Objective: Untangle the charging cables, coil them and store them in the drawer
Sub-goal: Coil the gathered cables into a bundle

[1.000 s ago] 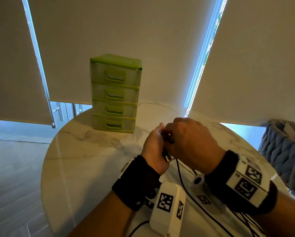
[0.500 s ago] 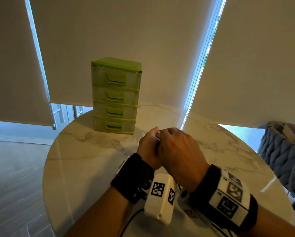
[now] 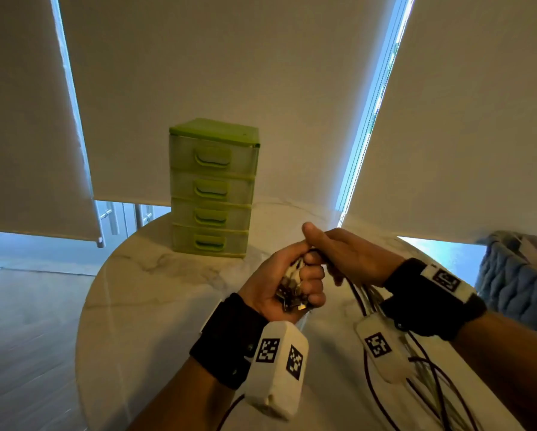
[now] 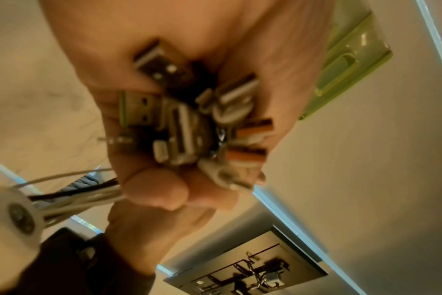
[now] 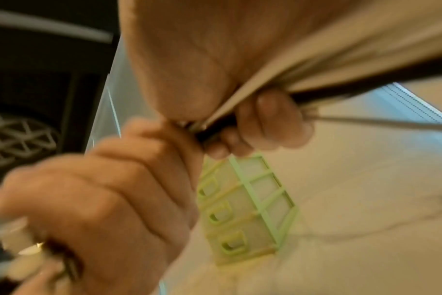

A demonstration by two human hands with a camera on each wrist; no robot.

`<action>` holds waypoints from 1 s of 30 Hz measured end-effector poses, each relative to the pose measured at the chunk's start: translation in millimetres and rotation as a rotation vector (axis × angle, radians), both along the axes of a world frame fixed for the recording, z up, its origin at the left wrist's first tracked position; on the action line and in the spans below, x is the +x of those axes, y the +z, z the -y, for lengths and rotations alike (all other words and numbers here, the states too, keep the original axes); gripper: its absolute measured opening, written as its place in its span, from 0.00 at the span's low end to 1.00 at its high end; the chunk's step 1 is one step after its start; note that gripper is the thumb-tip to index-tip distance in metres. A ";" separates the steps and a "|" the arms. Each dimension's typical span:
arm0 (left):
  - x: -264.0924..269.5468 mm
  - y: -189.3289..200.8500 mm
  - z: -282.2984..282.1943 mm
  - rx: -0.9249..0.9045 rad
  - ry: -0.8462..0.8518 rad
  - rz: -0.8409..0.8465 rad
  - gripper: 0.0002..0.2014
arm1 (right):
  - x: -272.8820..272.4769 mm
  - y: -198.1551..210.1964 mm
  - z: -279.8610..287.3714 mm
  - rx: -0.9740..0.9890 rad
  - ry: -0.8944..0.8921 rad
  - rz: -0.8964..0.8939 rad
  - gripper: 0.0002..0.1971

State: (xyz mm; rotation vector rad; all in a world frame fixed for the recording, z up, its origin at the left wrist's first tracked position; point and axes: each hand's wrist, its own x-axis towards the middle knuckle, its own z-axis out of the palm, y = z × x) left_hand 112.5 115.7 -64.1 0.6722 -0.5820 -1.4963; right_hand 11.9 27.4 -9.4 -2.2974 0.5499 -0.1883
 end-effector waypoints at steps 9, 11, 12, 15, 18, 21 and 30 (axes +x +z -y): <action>-11.3 -13.0 1.6 -0.070 -0.178 -0.153 0.14 | 2.2 -7.4 32.6 -0.413 -0.084 0.123 0.40; -10.6 -14.0 -0.5 -0.090 -0.229 -0.213 0.11 | 1.8 -9.6 34.1 -0.455 -0.082 0.146 0.42; -10.6 -14.6 -0.9 -0.099 -0.233 -0.246 0.10 | 2.1 -12.1 33.4 -0.451 -0.076 0.156 0.42; -14.0 -14.4 -2.5 -0.168 -0.157 -0.310 0.08 | 1.2 -14.3 23.4 -0.284 -0.108 0.193 0.38; -13.8 -13.4 -4.1 -0.211 -0.073 -0.295 0.11 | -4.7 -14.3 7.6 0.013 -0.065 0.204 0.36; -10.5 -12.4 -3.0 -0.198 -0.023 -0.321 0.24 | -21.3 -14.6 0.9 0.398 -0.131 0.157 0.36; -11.8 -14.1 -2.3 -0.151 0.135 -0.496 0.22 | -71.9 -41.7 -8.2 0.285 -0.326 -0.127 0.17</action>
